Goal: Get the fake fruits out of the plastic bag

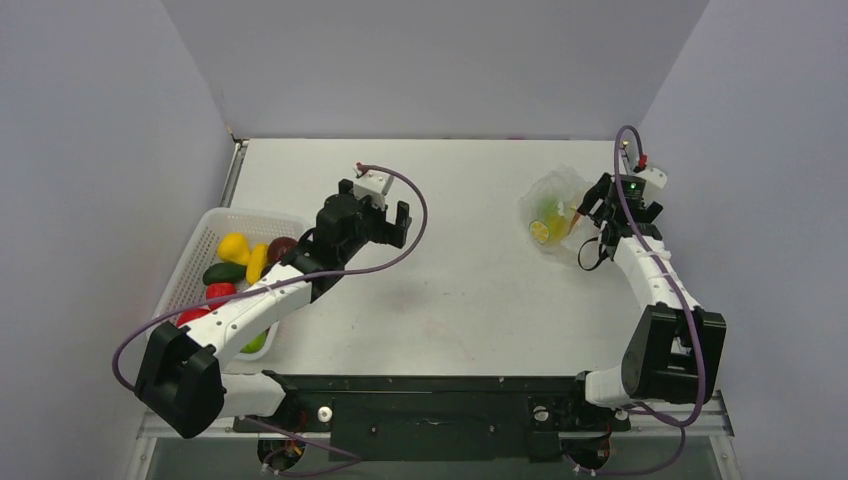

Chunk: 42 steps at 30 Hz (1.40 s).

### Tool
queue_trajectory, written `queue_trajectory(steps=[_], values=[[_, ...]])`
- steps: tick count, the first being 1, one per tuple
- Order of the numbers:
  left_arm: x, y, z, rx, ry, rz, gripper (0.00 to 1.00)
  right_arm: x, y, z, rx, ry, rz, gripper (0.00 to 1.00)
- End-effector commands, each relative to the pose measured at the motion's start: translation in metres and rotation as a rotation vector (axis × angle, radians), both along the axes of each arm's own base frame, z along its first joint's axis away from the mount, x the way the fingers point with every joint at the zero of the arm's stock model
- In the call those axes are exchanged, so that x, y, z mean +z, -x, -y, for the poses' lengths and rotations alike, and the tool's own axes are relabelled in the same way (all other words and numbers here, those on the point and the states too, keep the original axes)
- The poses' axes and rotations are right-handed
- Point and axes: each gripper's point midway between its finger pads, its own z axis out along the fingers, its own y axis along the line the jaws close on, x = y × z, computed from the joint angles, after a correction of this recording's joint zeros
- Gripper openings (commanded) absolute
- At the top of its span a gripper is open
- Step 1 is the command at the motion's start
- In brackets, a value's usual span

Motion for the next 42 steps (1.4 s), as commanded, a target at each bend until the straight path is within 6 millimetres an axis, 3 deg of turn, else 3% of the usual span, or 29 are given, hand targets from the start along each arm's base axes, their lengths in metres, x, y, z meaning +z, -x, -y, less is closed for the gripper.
queue_trajectory(steps=[1, 4, 12, 16, 21, 30, 31, 33, 35, 42], values=[[0.01, -0.002, 0.021, -0.058, 0.047, -0.036, 0.95, -0.001, -0.017, -0.012, 0.087, -0.031, 0.024, 0.79], [0.009, -0.001, 0.029, -0.091, 0.065, -0.063, 0.95, -0.015, -0.016, -0.019, 0.118, -0.06, 0.008, 0.73], [0.007, 0.001, 0.03, -0.101, 0.054, -0.068, 0.95, -0.027, -0.019, -0.038, 0.182, -0.12, 0.016, 0.53], [0.004, 0.002, 0.029, -0.102, 0.032, -0.066, 0.95, -0.041, -0.019, -0.062, 0.249, -0.156, -0.013, 0.44], [0.002, 0.003, 0.037, -0.12, 0.054, -0.091, 0.95, -0.061, -0.005, -0.097, 0.321, -0.162, -0.057, 0.29], [-0.01, 0.011, 0.058, -0.204, 0.046, -0.153, 0.95, -0.061, 0.027, -0.201, 0.59, -0.134, -0.063, 0.26], [-0.019, 0.014, 0.058, -0.208, 0.023, -0.182, 0.95, -0.062, 0.03, -0.208, 0.605, -0.127, -0.067, 0.26], [-0.022, 0.016, 0.061, -0.218, 0.013, -0.194, 0.95, -0.065, 0.045, -0.241, 0.694, -0.111, -0.077, 0.25], [-0.024, 0.018, 0.063, -0.223, 0.004, -0.197, 0.95, -0.068, 0.059, -0.261, 0.744, -0.092, -0.079, 0.25], [-0.001, 0.014, 0.061, -0.19, 0.137, -0.179, 0.95, -0.084, 0.11, -0.315, 0.928, -0.07, -0.031, 0.25]])
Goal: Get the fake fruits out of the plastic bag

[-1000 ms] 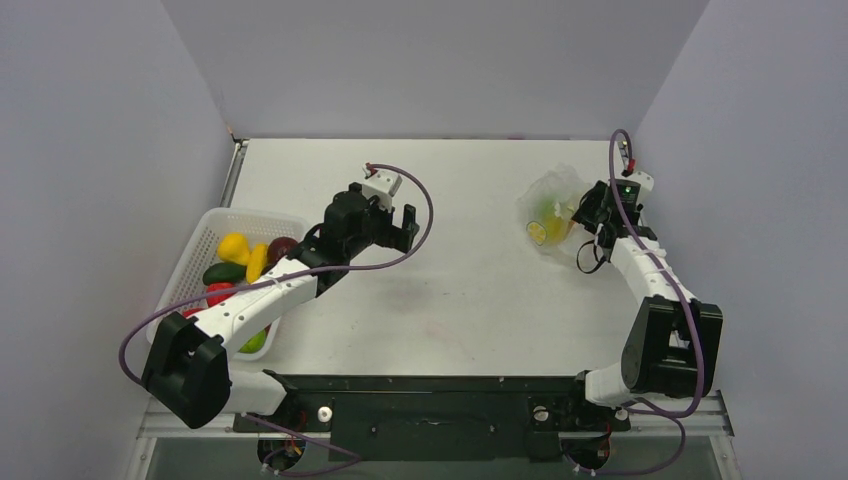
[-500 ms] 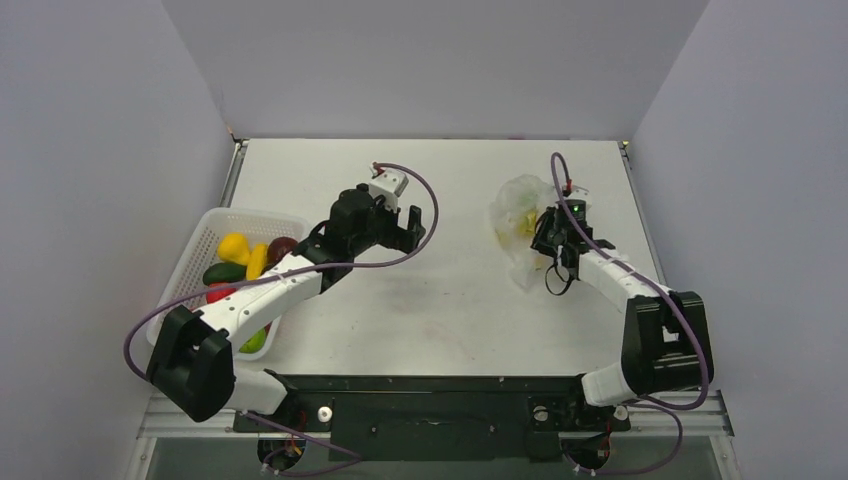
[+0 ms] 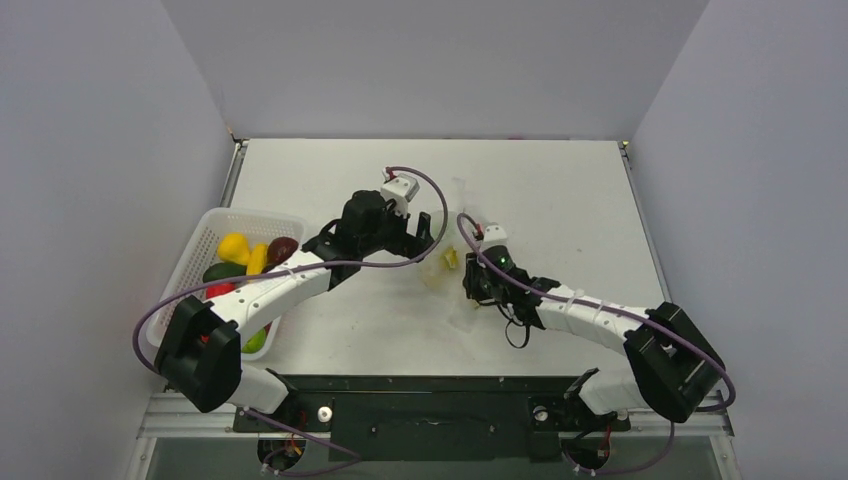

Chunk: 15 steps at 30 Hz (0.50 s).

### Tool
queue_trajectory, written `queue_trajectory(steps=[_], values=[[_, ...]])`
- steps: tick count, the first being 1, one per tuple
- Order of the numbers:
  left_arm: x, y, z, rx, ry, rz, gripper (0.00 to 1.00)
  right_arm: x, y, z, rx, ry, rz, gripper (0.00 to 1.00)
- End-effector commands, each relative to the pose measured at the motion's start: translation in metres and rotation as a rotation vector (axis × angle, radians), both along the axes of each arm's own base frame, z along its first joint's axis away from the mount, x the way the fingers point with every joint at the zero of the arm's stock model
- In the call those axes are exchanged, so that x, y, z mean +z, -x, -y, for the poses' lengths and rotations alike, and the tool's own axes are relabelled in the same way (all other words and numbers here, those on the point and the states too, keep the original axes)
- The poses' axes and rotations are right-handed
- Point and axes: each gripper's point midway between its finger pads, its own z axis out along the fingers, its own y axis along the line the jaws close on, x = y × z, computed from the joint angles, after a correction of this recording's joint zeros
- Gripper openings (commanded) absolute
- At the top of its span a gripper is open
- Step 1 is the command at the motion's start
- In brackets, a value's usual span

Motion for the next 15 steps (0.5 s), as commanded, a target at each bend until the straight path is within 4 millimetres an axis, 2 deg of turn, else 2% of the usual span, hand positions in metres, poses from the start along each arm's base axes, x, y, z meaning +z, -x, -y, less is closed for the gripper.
queue_trajectory(steps=[1, 7, 11, 15], values=[[0.048, -0.01, 0.005, 0.017, 0.143, 0.069, 0.95, 0.008, 0.017, -0.024, 0.063, -0.025, 0.112, 0.25], [0.049, -0.011, -0.001, 0.026, 0.11, 0.102, 0.95, 0.003, 0.043, -0.038, 0.122, -0.072, 0.142, 0.27], [0.052, -0.011, -0.002, 0.045, 0.127, 0.091, 0.95, 0.018, 0.05, -0.043, 0.143, -0.145, 0.165, 0.32], [0.053, -0.007, 0.005, 0.007, 0.152, 0.086, 0.95, 0.032, 0.056, -0.036, 0.139, -0.164, 0.178, 0.41]])
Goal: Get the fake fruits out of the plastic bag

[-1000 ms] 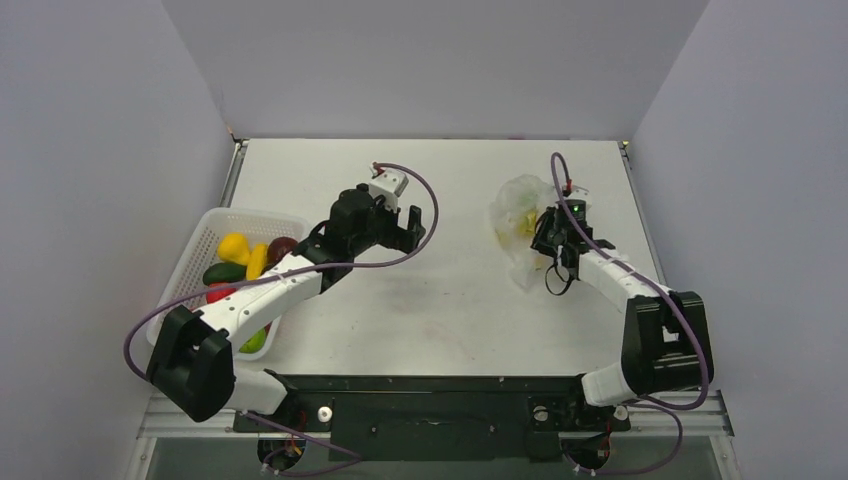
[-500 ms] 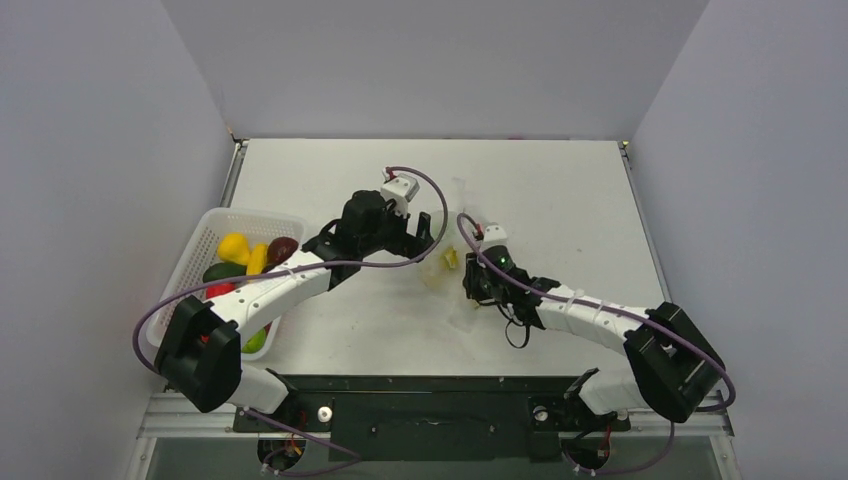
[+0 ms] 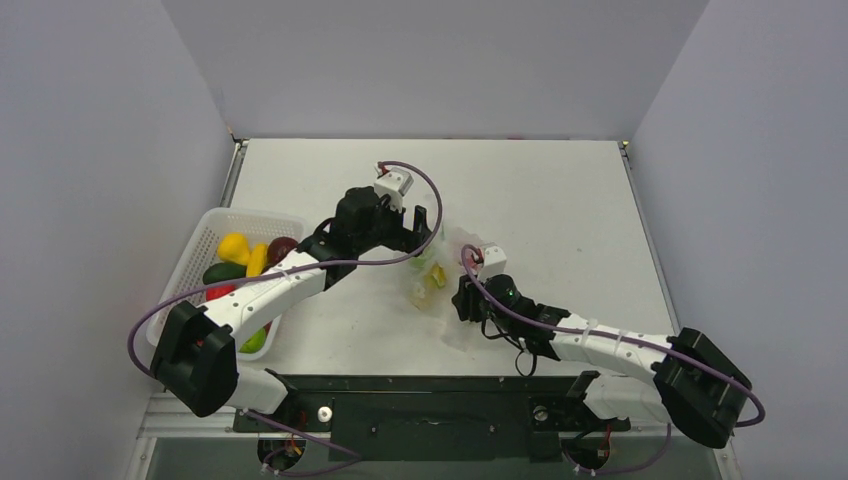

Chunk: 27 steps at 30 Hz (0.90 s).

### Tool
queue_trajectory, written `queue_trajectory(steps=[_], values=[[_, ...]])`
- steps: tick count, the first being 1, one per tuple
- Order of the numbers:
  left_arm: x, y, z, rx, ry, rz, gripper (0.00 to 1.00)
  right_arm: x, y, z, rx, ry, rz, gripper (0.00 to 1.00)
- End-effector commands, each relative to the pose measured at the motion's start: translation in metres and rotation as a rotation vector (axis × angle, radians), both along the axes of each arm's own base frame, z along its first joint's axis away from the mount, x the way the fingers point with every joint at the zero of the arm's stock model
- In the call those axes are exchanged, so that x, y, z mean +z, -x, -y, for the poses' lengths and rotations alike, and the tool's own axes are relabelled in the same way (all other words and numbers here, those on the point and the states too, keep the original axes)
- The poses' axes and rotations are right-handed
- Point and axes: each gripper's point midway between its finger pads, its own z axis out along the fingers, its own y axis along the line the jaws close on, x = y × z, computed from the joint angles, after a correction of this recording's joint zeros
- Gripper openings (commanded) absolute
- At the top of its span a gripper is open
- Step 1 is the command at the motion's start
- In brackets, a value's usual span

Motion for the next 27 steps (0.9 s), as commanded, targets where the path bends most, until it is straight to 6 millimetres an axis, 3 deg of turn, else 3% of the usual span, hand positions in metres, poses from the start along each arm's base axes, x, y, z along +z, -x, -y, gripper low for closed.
queue_trajectory(steps=[1, 6, 11, 16, 27], values=[[0.033, -0.001, 0.011, -0.039, 0.08, 0.07, 0.95, 0.032, 0.0, -0.001, -0.011, -0.086, 0.058, 0.46], [0.013, 0.003, 0.019, -0.085, 0.004, 0.037, 0.95, 0.059, 0.004, 0.011, -0.052, -0.14, 0.098, 0.57], [-0.009, 0.009, 0.03, -0.106, -0.103, 0.015, 0.89, 0.082, -0.01, 0.029, -0.227, -0.241, 0.15, 0.63], [-0.029, 0.011, 0.037, -0.118, -0.191, -0.038, 0.74, 0.087, -0.022, 0.036, -0.352, -0.319, 0.157, 0.61], [-0.063, 0.015, 0.047, -0.164, -0.261, -0.146, 0.52, 0.093, -0.029, 0.03, -0.329, -0.289, 0.178, 0.6]])
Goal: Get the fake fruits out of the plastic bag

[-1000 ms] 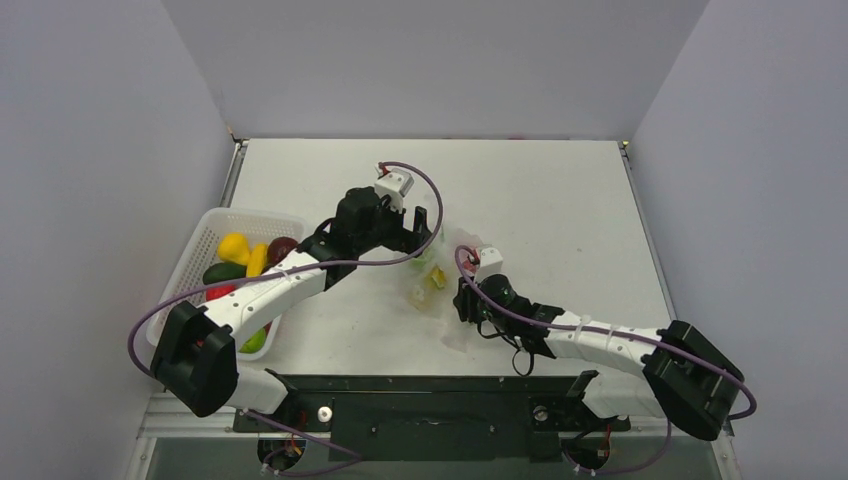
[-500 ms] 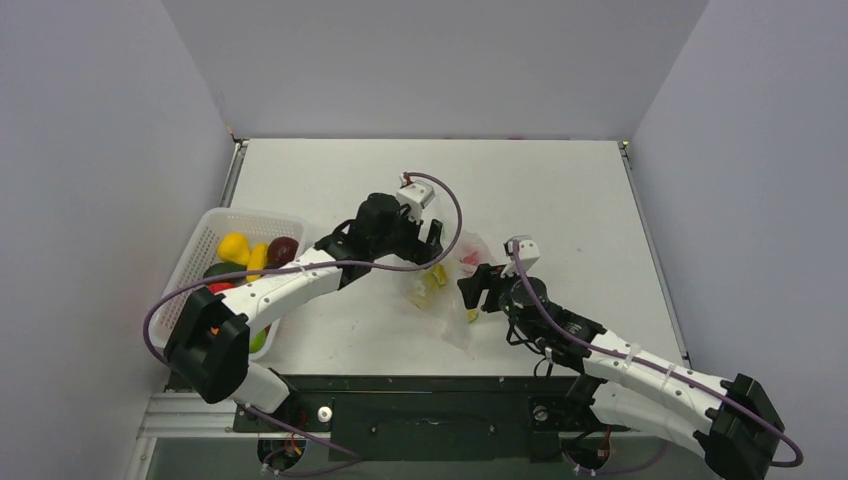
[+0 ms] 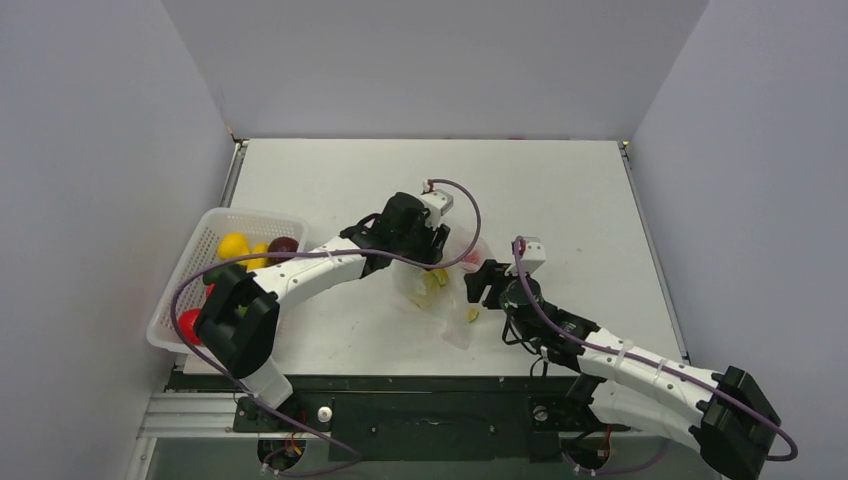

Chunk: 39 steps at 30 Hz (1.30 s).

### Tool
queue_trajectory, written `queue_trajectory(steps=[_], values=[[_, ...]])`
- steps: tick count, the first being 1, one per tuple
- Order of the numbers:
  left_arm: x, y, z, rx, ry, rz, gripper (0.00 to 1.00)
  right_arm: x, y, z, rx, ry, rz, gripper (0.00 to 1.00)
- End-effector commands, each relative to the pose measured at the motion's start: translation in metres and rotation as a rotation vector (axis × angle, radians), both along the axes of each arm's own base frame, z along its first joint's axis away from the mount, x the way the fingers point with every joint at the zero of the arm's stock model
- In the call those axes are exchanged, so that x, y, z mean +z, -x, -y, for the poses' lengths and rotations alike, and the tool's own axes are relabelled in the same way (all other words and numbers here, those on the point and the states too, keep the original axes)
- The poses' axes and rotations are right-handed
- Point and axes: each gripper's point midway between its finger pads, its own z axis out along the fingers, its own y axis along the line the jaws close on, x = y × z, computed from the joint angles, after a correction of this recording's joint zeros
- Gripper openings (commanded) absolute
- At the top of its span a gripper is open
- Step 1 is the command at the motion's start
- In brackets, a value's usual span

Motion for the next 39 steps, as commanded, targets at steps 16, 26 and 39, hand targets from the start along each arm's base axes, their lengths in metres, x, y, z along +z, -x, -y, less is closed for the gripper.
queue_trajectory(steps=[16, 26, 39], values=[[0.011, 0.014, 0.028, -0.121, 0.032, -0.051, 0.0, 0.032, -0.015, -0.002, -0.071, -0.12, 0.064, 0.59], [0.035, 0.028, 0.038, -0.19, 0.138, -0.004, 0.0, 0.04, -0.026, -0.011, -0.077, -0.191, 0.056, 0.63], [0.04, 0.042, 0.045, -0.251, 0.108, 0.055, 0.0, 0.035, -0.037, -0.02, -0.027, -0.275, 0.022, 0.68]])
